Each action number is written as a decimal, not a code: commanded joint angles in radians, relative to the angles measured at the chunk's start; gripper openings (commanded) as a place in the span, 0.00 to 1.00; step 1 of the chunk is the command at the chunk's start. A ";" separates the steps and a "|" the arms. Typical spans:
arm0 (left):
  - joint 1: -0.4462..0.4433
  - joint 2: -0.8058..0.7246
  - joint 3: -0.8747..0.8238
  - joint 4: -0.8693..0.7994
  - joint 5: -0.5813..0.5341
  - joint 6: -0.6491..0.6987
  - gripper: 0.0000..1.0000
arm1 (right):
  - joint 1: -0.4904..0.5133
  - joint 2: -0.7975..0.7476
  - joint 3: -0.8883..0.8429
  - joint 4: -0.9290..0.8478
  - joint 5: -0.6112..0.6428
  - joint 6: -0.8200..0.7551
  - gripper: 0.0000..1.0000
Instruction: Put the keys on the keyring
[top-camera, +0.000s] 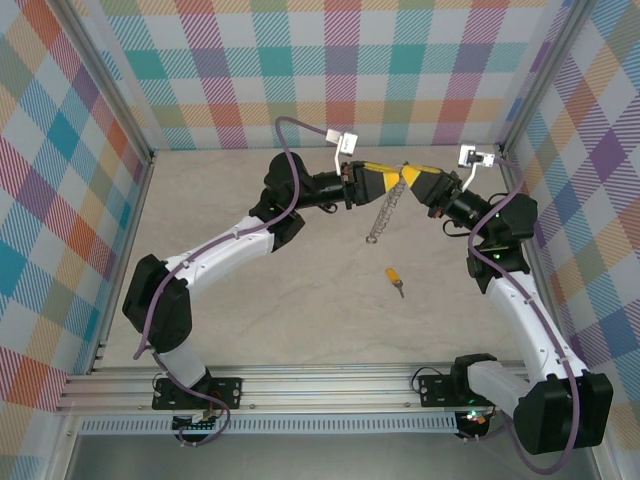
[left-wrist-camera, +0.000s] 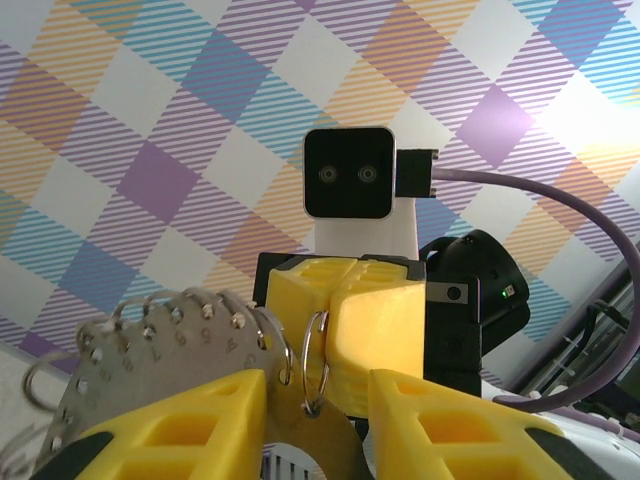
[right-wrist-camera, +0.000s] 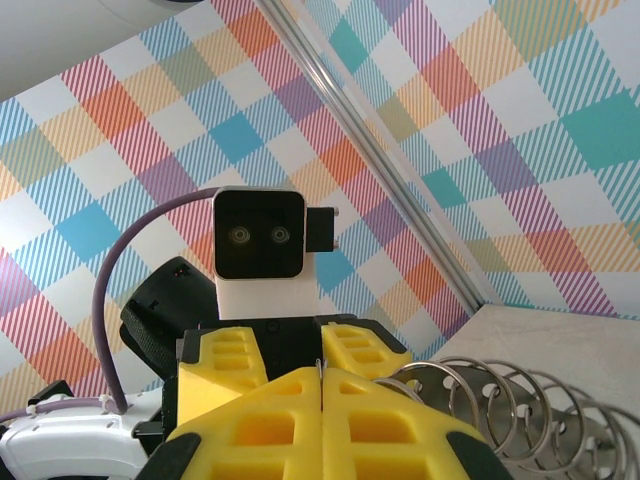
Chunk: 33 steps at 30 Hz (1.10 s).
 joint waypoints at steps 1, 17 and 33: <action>-0.011 0.007 0.032 0.059 0.014 -0.001 0.29 | 0.004 -0.001 0.008 0.063 0.000 0.007 0.00; -0.018 0.026 0.048 0.085 0.007 -0.011 0.09 | 0.003 0.002 0.006 0.057 -0.009 0.009 0.00; -0.016 0.009 0.026 0.075 -0.010 0.007 0.16 | 0.002 -0.008 0.005 0.023 -0.008 -0.014 0.00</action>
